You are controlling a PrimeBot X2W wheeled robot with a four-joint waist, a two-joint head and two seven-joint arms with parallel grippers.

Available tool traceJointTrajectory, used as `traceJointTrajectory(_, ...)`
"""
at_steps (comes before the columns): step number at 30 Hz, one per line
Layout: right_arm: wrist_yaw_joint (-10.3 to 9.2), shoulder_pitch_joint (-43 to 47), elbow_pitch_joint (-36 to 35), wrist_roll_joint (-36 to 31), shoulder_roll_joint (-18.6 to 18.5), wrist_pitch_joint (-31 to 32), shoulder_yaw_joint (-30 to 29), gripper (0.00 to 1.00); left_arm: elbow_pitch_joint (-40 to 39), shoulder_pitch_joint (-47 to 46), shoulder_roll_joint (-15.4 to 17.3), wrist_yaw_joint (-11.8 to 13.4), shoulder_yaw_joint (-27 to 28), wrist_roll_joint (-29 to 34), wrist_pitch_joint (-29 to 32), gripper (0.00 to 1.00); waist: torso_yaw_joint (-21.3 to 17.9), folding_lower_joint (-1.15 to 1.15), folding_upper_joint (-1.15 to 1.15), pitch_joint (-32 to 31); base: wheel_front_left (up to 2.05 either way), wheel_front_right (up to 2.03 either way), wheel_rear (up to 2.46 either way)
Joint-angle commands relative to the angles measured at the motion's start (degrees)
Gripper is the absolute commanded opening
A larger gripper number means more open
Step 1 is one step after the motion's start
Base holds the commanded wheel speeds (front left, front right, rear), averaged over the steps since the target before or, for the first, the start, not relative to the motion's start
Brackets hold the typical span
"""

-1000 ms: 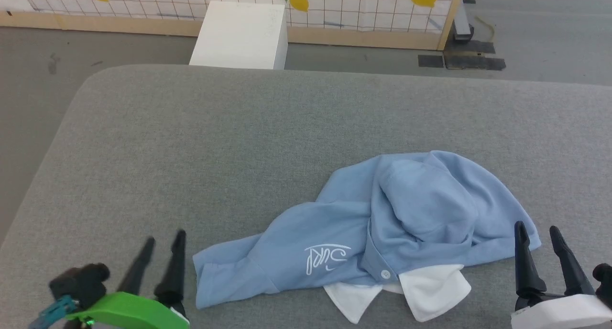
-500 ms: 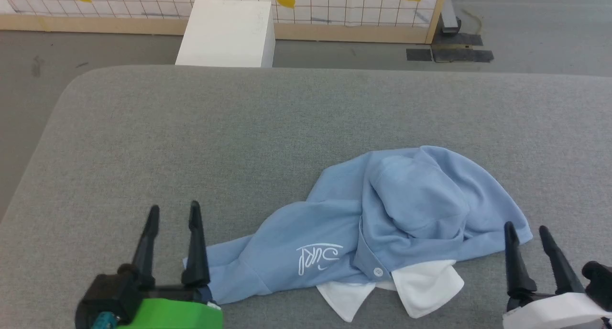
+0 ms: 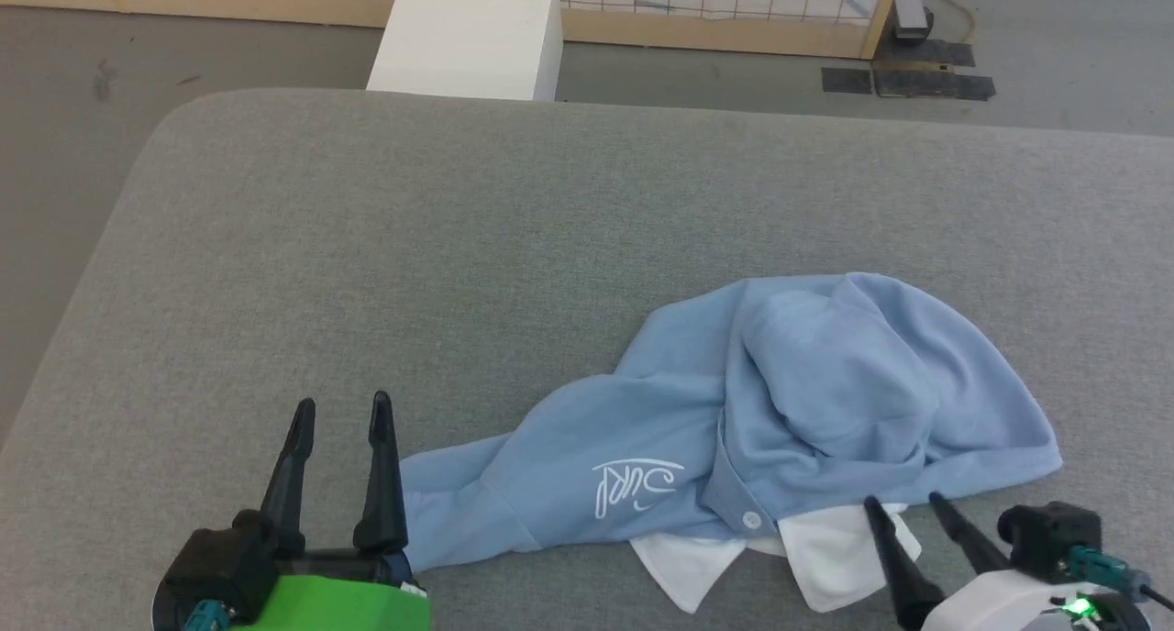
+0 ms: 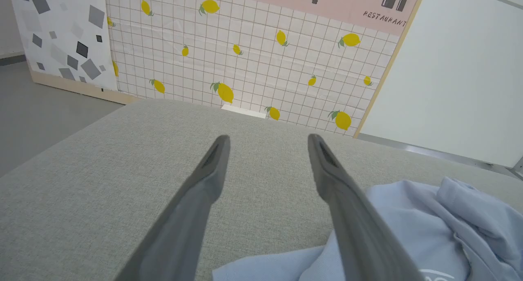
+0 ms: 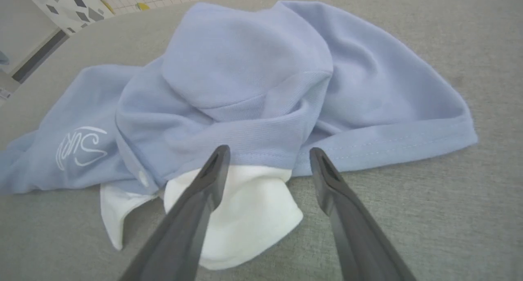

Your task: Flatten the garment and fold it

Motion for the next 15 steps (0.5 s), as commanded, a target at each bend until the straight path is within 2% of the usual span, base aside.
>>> traceJointTrajectory(1,-0.09,0.92,-0.2,-0.42,0.01,1.27,0.27,1.0,0.24,-0.26,-0.6,-0.6,0.4,0.56,-0.25,1.0,0.37,0.0,0.0,0.18,0.0,0.0,0.0)
traceJointTrajectory(6,-0.09,0.9,3.02,-2.77,0.01,4.44,1.37,1.0,1.17,-0.15,-1.35,-1.81,0.61,0.87,-0.26,1.0,0.93,0.0,0.0,0.16,0.0,0.0,0.0)
traceJointTrajectory(9,-0.09,-0.01,5.68,-2.52,0.01,4.32,1.49,1.0,1.68,-0.28,-1.54,-2.32,0.59,1.04,-0.26,1.0,1.15,0.0,0.0,-0.04,0.0,0.0,0.0)
traceJointTrajectory(10,-0.09,-0.35,6.37,-2.13,0.01,4.17,1.56,0.87,1.87,-0.29,-1.58,-2.46,0.67,1.12,-0.26,1.0,1.23,0.0,0.0,-0.17,0.0,0.0,0.0)
traceJointTrajectory(12,-0.09,-0.95,7.13,-1.62,0.01,3.27,1.22,0.11,2.15,-0.2,-1.64,-2.59,0.89,1.23,-0.26,1.0,1.26,0.0,0.0,-0.44,0.0,0.0,0.0)
traceJointTrajectory(13,-0.09,-1.17,7.28,-1.55,0.01,2.94,1.28,0.0,2.21,-0.13,-1.66,-2.63,1.0,1.24,-0.26,1.0,1.25,0.0,0.0,-0.55,0.0,0.0,0.0)
traceJointTrajectory(15,-0.09,-1.59,7.31,-1.2,0.01,2.05,0.84,0.0,2.35,0.12,-1.69,-2.68,1.18,1.23,-0.26,1.0,1.16,0.0,0.0,-0.87,0.0,0.0,0.0)
